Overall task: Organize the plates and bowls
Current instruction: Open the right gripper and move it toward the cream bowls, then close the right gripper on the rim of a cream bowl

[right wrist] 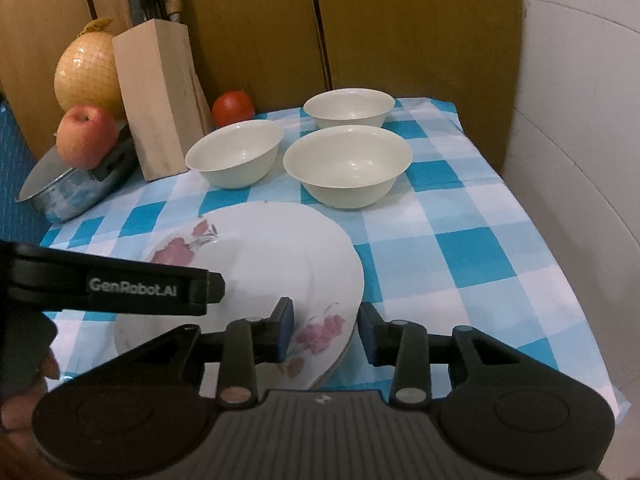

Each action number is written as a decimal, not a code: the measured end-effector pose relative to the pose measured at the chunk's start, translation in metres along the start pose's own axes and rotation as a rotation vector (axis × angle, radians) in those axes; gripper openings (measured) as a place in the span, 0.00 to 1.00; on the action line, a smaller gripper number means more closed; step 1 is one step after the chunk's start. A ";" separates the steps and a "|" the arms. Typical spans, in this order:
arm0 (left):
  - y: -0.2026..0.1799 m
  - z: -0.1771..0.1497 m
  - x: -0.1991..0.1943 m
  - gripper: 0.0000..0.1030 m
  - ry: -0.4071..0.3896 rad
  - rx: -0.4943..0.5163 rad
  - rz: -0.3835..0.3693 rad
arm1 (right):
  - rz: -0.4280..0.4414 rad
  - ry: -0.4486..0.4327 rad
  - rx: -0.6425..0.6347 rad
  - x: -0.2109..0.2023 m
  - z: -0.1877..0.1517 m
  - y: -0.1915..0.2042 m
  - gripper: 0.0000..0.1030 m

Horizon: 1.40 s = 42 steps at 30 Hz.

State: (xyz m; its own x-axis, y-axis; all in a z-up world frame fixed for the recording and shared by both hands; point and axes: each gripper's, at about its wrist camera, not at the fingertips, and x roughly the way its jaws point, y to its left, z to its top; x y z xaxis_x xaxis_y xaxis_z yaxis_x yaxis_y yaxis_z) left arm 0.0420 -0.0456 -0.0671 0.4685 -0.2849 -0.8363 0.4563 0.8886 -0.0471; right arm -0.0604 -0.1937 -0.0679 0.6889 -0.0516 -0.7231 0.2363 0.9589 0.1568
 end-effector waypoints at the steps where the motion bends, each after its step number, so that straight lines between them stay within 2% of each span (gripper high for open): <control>1: 0.001 0.000 0.000 0.89 0.000 -0.004 0.000 | -0.001 0.007 0.001 0.002 0.002 0.000 0.34; 3: 0.002 0.001 -0.001 0.89 0.001 -0.016 -0.003 | 0.005 0.019 0.005 0.004 0.006 -0.002 0.34; 13: 0.006 0.005 -0.007 0.92 -0.025 -0.032 0.014 | 0.015 -0.023 0.003 -0.006 0.014 -0.009 0.33; 22: -0.002 0.019 -0.009 0.94 -0.033 -0.035 0.015 | 0.030 -0.041 0.086 -0.008 0.040 -0.029 0.33; 29: -0.006 0.034 0.003 0.94 0.007 -0.067 0.022 | 0.009 -0.052 0.083 -0.001 0.059 -0.036 0.33; 42: -0.019 0.072 0.024 0.94 0.036 -0.127 -0.022 | -0.056 -0.041 0.148 0.028 0.093 -0.064 0.34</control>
State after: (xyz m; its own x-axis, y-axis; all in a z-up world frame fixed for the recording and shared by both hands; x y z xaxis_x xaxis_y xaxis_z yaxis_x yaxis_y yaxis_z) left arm 0.0992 -0.0954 -0.0470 0.4307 -0.2932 -0.8535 0.3656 0.9214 -0.1319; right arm 0.0078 -0.2825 -0.0356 0.6986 -0.1182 -0.7057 0.3718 0.9026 0.2168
